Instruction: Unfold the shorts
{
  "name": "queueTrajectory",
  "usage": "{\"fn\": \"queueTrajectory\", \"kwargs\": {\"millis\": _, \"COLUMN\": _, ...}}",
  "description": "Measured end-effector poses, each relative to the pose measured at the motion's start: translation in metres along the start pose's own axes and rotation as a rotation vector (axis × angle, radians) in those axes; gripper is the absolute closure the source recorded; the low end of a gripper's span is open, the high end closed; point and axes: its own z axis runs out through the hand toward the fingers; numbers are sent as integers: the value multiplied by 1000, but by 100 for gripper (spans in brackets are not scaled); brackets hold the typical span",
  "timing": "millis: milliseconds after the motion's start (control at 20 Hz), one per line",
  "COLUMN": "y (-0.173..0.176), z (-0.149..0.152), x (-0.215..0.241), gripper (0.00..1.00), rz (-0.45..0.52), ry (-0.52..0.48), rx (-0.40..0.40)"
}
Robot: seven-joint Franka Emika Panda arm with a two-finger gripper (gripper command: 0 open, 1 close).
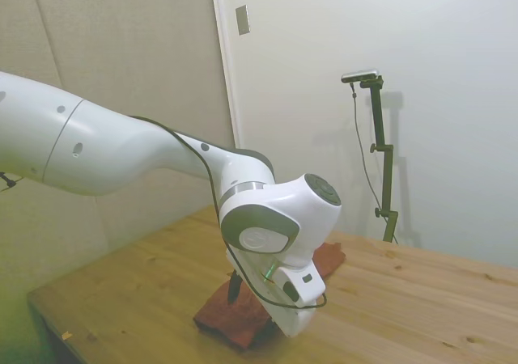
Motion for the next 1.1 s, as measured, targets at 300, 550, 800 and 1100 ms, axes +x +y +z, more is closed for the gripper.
{"fn": "queueTrajectory", "kwargs": {"millis": 300, "y": 1, "z": 5, "x": 4, "gripper": 0, "rz": -4, "ry": -8, "rx": -6}}
{"fn": "queueTrajectory", "kwargs": {"millis": 550, "y": 2, "z": 9, "x": 9, "gripper": 0, "rz": -11, "ry": -14, "rx": -9}}
{"fn": "queueTrajectory", "kwargs": {"millis": 800, "y": -3, "z": 14, "x": 8, "gripper": 100, "rz": -37, "ry": -23, "rx": -15}}
{"fn": "queueTrajectory", "kwargs": {"millis": 1100, "y": -6, "z": 17, "x": 8, "gripper": 100, "rz": -55, "ry": -29, "rx": -16}}
